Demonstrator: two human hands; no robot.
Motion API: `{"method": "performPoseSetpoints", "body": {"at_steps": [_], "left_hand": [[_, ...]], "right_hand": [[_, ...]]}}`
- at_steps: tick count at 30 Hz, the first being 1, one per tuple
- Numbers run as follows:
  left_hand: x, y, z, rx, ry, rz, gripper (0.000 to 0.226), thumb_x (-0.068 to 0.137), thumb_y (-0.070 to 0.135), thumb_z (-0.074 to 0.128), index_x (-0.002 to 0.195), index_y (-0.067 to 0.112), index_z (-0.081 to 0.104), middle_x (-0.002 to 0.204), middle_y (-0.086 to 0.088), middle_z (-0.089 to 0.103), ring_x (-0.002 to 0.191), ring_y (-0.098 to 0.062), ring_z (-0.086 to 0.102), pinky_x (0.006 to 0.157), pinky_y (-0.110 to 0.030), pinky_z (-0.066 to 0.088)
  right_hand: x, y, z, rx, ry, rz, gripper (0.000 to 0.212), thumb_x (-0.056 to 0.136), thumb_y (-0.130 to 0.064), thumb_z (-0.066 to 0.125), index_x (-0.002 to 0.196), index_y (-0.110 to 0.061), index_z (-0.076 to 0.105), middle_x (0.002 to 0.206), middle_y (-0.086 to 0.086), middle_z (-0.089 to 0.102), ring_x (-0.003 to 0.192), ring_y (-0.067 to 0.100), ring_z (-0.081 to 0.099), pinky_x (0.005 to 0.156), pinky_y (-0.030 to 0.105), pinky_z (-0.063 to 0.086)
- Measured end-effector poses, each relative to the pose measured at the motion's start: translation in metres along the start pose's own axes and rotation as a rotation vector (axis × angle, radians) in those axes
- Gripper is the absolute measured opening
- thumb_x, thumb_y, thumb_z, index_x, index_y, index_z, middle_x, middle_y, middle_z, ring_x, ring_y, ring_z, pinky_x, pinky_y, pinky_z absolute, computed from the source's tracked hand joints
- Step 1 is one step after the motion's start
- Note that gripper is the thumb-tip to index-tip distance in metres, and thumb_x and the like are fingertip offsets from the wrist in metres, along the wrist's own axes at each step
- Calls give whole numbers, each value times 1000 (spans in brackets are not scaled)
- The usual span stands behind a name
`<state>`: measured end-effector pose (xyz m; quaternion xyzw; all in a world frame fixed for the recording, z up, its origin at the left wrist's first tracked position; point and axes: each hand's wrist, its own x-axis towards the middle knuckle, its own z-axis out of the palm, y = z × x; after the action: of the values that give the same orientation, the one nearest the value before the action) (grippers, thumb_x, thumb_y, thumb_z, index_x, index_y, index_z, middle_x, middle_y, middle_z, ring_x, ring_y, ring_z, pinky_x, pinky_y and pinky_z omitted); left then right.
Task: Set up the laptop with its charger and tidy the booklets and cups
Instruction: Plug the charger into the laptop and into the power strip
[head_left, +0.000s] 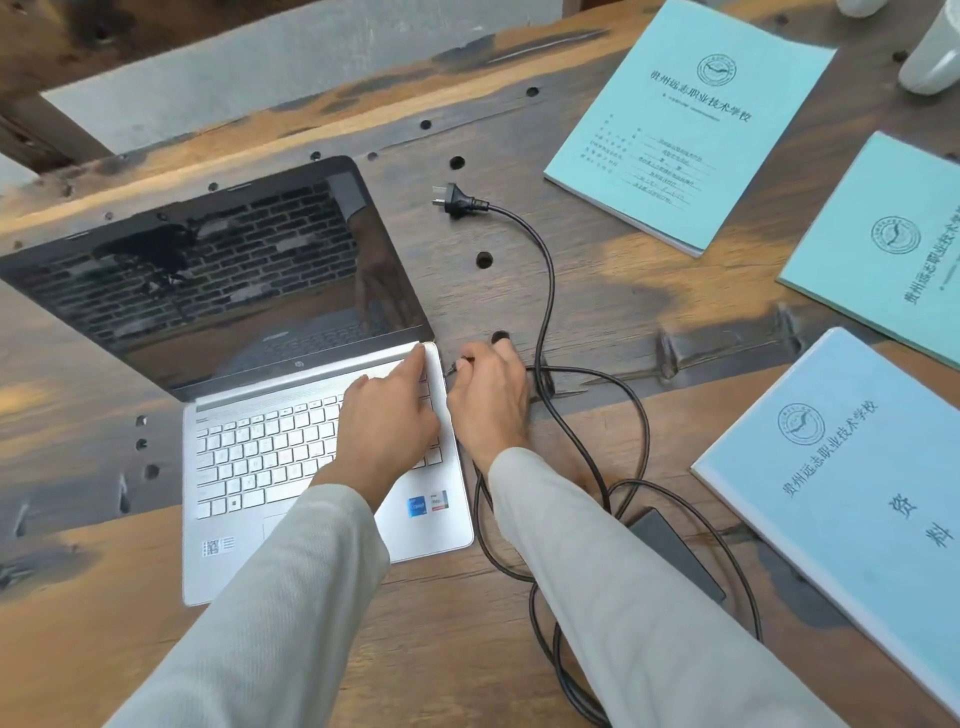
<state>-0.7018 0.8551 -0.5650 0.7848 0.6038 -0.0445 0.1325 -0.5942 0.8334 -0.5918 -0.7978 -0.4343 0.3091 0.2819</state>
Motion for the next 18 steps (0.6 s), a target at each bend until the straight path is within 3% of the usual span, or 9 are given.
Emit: {"method": "performPoseSetpoints", "body": {"at_steps": [7, 12, 16, 18], "left_hand": [[-2, 3, -3, 4, 0, -19, 64, 77, 7, 49, 140, 21, 45, 74, -11, 68, 66, -34, 45, 66, -36, 23], [-2, 3, -5, 24, -31, -35, 61, 78, 7, 49, 138, 21, 47, 72, -6, 67, 67, -31, 38, 74, -42, 37], [-2, 2, -7, 26, -46, -28, 58, 79, 7, 50, 135, 18, 49, 64, 1, 51, 67, -31, 37, 71, -40, 32], [-3, 2, -7, 26, -55, -34, 60, 79, 6, 51, 138, 18, 48, 69, -4, 58, 67, -30, 36, 77, -43, 40]], "right_hand": [[1, 0, 2, 37, -21, 66, 23, 99, -20, 53, 116, -13, 67, 116, 11, 58, 111, 31, 56, 93, 36, 38], [0, -2, 6, 53, 15, 90, 22, 100, -20, 52, 115, -14, 66, 116, 11, 58, 108, 31, 58, 89, 35, 38], [-4, -2, 12, 58, 52, 63, 31, 101, -19, 49, 126, -13, 67, 116, 13, 56, 104, 33, 58, 90, 39, 42], [-3, -3, 13, 72, 70, 78, 29, 100, -18, 49, 121, -13, 69, 113, 13, 56, 100, 34, 59, 88, 38, 41]]}}
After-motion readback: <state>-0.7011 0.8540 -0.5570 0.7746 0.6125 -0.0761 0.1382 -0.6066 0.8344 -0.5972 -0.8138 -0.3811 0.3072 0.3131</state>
